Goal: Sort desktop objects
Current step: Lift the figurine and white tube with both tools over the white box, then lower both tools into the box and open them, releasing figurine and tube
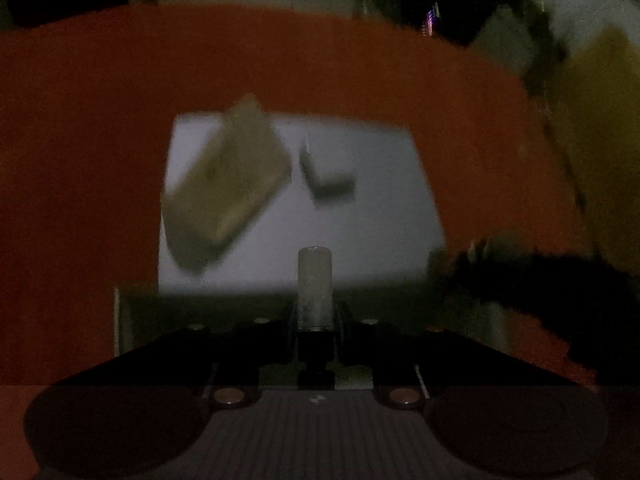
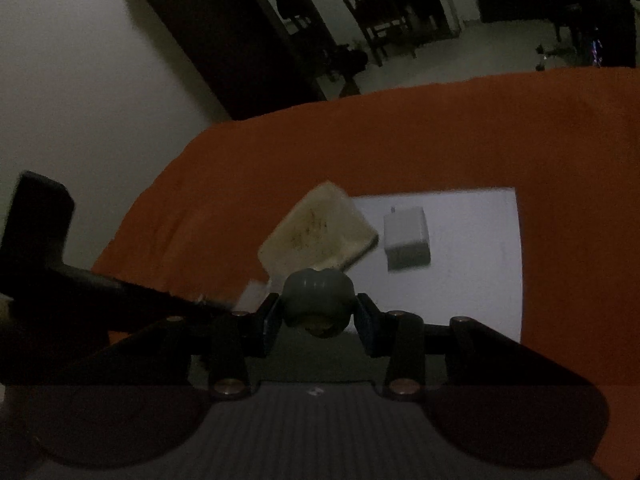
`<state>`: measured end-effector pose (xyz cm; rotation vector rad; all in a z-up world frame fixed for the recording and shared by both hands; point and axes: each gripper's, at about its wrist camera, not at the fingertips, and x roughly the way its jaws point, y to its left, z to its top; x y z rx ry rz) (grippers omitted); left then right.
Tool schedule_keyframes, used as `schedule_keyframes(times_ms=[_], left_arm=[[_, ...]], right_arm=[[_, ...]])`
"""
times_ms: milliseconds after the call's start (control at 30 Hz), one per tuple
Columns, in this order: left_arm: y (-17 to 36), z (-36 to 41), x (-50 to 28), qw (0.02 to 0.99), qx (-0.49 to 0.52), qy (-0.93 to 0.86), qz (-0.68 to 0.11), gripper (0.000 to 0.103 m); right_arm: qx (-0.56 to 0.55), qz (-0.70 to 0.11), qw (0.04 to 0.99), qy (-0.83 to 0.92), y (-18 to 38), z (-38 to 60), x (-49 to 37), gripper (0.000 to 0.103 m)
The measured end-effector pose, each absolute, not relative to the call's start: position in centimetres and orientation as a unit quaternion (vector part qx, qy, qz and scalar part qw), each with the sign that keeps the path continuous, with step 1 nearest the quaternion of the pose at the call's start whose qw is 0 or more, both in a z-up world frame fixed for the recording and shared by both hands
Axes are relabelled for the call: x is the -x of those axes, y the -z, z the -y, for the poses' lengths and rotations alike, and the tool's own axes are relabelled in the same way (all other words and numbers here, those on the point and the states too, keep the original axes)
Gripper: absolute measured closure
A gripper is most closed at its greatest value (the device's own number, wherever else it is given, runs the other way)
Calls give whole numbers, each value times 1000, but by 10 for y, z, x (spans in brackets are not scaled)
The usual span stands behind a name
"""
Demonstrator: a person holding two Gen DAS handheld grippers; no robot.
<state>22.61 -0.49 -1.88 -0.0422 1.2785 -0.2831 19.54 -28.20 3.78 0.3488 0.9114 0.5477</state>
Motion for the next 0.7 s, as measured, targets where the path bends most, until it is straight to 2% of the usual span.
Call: schedule_keyframes(times_ms=[300,600,700], left_arm=[[64,0,-201,768,-52,136,-624,87],[117,-15,-185,729,-74,102,-673,87],[127,-18,-182,715,-70,97,-689,87]], right_arm=[[-149,-517,801,-264,28,257,-160,61],[-38,-544,763,-346,44,192,-130,61],[-40,-569,738,-360,58,180,-132,61]])
